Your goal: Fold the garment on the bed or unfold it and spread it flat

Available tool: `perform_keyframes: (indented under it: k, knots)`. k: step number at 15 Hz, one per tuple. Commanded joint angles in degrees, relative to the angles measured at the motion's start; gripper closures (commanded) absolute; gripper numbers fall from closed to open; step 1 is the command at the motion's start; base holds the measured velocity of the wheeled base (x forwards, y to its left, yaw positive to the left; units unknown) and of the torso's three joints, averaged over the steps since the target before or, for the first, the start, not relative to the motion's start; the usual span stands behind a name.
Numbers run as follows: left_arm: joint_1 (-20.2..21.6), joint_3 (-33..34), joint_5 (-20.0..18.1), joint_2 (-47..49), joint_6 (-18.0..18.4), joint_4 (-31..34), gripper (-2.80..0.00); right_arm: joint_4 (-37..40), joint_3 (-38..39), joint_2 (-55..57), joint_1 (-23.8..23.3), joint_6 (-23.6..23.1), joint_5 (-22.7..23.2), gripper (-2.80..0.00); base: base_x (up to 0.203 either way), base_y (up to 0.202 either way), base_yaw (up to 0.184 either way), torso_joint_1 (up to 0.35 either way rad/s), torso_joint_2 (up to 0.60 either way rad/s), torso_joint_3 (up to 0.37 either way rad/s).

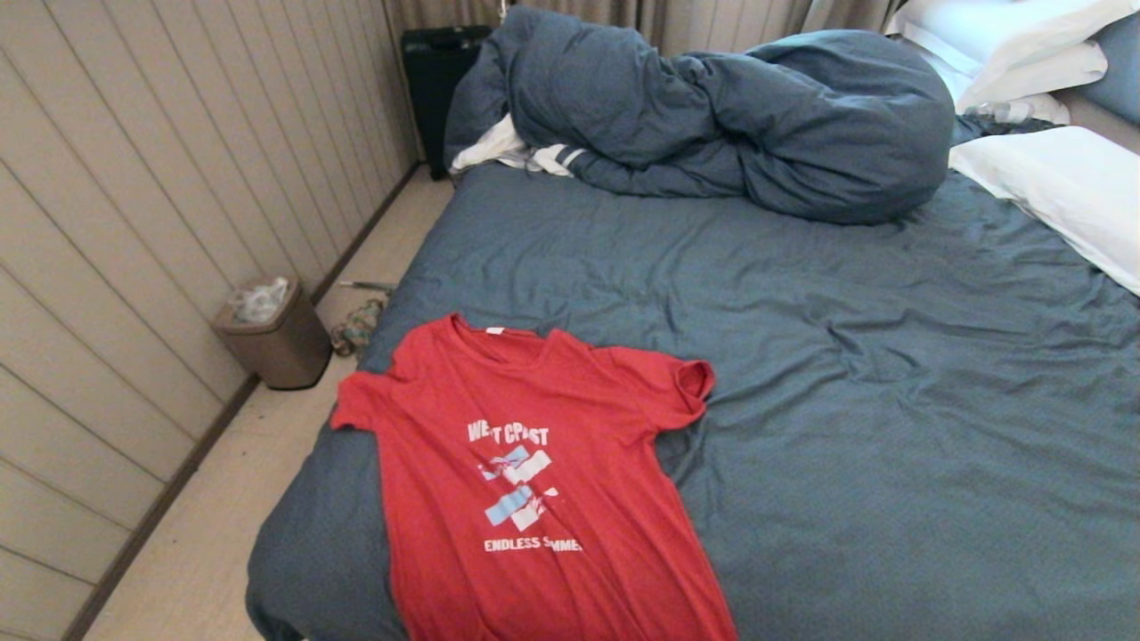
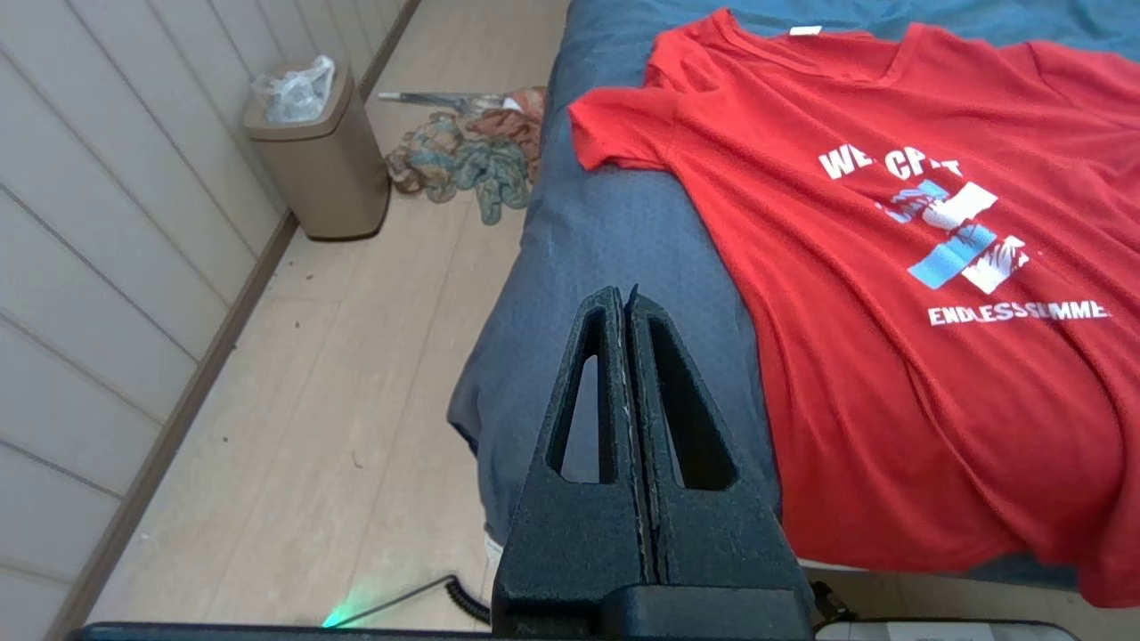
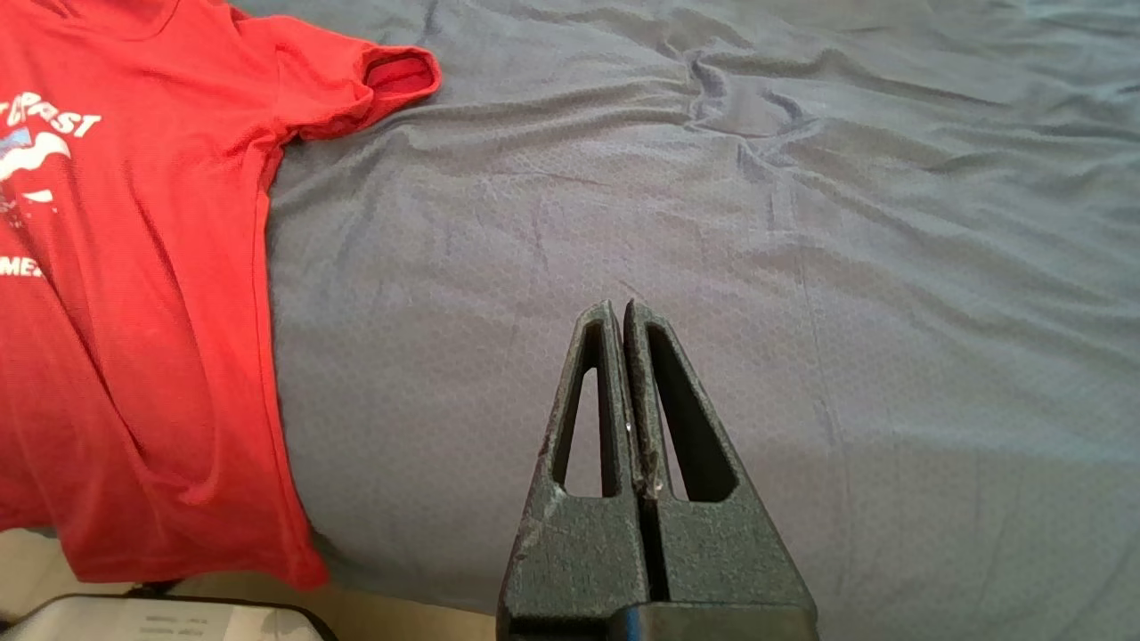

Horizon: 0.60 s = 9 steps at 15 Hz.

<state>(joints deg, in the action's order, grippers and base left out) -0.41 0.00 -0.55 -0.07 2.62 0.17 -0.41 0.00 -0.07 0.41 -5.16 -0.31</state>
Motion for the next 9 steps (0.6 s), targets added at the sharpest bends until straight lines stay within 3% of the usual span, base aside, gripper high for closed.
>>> perform_keyframes:
  k: [1, 4, 9]
  knots:
    - [0.0, 0.1, 0.0, 0.0, -0.1, 0.0, 0.0, 0.1, 0.1, 0.1, 0.0, 0.2, -0.2, 0.0, 0.0, 0.0, 0.0, 0.0, 0.0, 0.0]
    - [0.0, 0.1, 0.0, 0.0, 0.0, 0.0, 0.0, 0.1, 0.1, 0.1, 0.0, 3.3, -0.4, 0.0, 0.0, 0.0, 0.0, 0.0, 0.0, 0.0]
    - [0.1, 0.1, 0.0, 0.0, 0.0, 0.0, 0.0, 0.1, 0.1, 0.1, -0.1, 3.8, -0.5, 0.0, 0.0, 0.0, 0.0, 0.0, 0.0, 0.0]
